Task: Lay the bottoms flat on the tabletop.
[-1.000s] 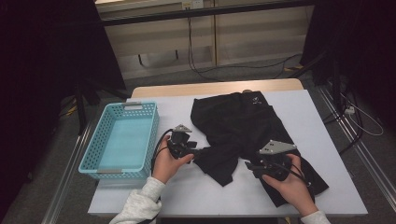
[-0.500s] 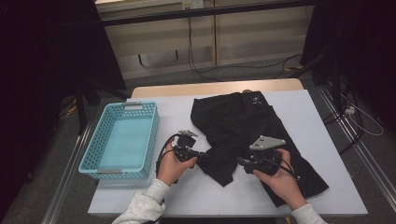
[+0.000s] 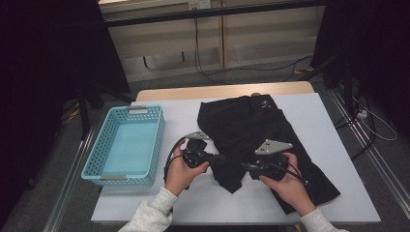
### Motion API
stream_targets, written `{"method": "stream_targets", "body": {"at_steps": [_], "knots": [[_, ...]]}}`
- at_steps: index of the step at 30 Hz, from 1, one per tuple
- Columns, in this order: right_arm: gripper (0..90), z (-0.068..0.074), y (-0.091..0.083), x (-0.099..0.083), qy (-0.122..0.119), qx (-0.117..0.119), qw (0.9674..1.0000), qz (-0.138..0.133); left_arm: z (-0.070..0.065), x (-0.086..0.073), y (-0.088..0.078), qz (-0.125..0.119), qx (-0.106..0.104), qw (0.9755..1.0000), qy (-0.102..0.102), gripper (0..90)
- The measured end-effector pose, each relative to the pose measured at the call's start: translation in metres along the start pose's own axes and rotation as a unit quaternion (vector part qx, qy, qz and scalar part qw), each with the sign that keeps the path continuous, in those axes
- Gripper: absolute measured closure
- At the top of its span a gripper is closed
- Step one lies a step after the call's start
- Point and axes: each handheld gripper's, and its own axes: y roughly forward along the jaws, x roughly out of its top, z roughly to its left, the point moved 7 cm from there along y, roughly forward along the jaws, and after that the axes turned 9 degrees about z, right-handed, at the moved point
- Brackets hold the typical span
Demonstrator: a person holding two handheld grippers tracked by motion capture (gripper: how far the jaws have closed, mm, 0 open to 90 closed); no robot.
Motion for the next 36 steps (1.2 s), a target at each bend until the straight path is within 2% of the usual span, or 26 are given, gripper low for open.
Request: {"method": "stream_targets", "body": {"at_steps": [6, 9, 10, 12, 15, 16, 17, 18, 19, 20, 22, 25, 26, 27, 29, 31, 33, 35, 36], "knots": [[38.5, 0.011, 0.01, 0.004, -0.03, 0.018, 0.9994, 0.0, 0.003, 0.003, 0.0, -0.007, 0.0, 1.0, -0.004, 89.4], [34.0, 0.014, 0.015, 0.008, -0.027, 0.028, 0.9992, -0.007, 0.005, 0.005, -0.003, -0.009, -0.003, 0.9999, -0.004, 89.3], [33.4, 0.017, 0.018, 0.011, -0.027, 0.038, 0.9989, -0.009, 0.005, 0.006, -0.002, -0.011, -0.003, 0.9999, -0.005, 89.3], [33.5, 0.02, 0.023, 0.014, -0.032, 0.041, 0.9986, -0.011, 0.005, 0.007, -0.001, -0.012, -0.005, 0.9999, -0.004, 89.1], [44.8, 0.025, 0.033, 0.019, -0.043, 0.048, 0.9979, -0.01, 0.007, 0.008, 0.0, -0.012, -0.007, 0.9999, -0.007, 88.8], [53.4, 0.026, 0.037, 0.021, -0.045, 0.043, 0.998, -0.004, 0.008, 0.007, 0.0, -0.011, -0.009, 0.9999, -0.009, 88.7], [65.6, 0.025, 0.04, 0.021, -0.052, 0.039, 0.9979, 0.0, 0.008, 0.006, 0.0, -0.011, -0.009, 0.9998, -0.01, 88.5], [74.6, 0.026, 0.042, 0.022, -0.054, 0.045, 0.9975, 0.002, 0.009, 0.005, 0.0, -0.009, -0.009, 0.9999, -0.01, 88.1], [87.5, 0.026, 0.043, 0.023, -0.055, 0.051, 0.9972, 0.003, 0.009, 0.005, -0.001, -0.011, -0.008, 0.9998, -0.012, 87.7], [90.0, 0.027, 0.043, 0.023, -0.061, 0.057, 0.9964, 0.004, 0.009, 0.005, -0.002, -0.013, -0.008, 0.9998, -0.012, 87.0], [90.0, 0.025, 0.039, 0.021, -0.061, 0.055, 0.9966, 0.005, 0.009, 0.006, -0.004, -0.018, -0.007, 0.9997, -0.012, 83.3], [90.0, 0.017, 0.025, 0.019, -0.051, 0.052, 0.9973, -0.006, 0.008, 0.011, -0.009, -0.03, -0.006, 0.9995, -0.012, 70.9], [90.0, 0.013, 0.019, 0.017, -0.048, 0.05, 0.9976, -0.008, 0.009, 0.012, -0.011, -0.038, 0.0, 0.9993, -0.008, 64.7], [90.0, 0.008, 0.013, 0.015, -0.042, 0.046, 0.998, -0.011, 0.011, 0.012, -0.014, -0.039, 0.002, 0.9992, -0.008, 62.4], [90.0, -0.004, 0.003, 0.009, -0.024, 0.04, 0.9988, -0.015, 0.018, 0.012, -0.018, -0.049, 0.009, 0.9986, -0.018, 56.2], [90.0, -0.013, -0.002, 0.004, -0.015, 0.034, 0.9992, -0.018, 0.031, 0.012, -0.023, -0.056, 0.028, 0.9975, -0.033, 48.2], [90.0, -0.015, -0.003, 0.0, -0.015, 0.026, 0.9995, -0.012, 0.044, 0.011, -0.027, -0.057, 0.056, 0.9961, -0.039, 43.1], [89.6, -0.01, -0.002, 0.0, -0.017, 0.034, 0.9992, -0.014, 0.054, 0.011, -0.028, -0.055, 0.081, 0.9944, -0.039, 37.3], [80.2, -0.007, 0.0, 0.001, -0.023, 0.032, 0.9991, -0.013, 0.057, 0.009, -0.027, -0.05, 0.09, 0.9939, -0.041, 34.2]]}}
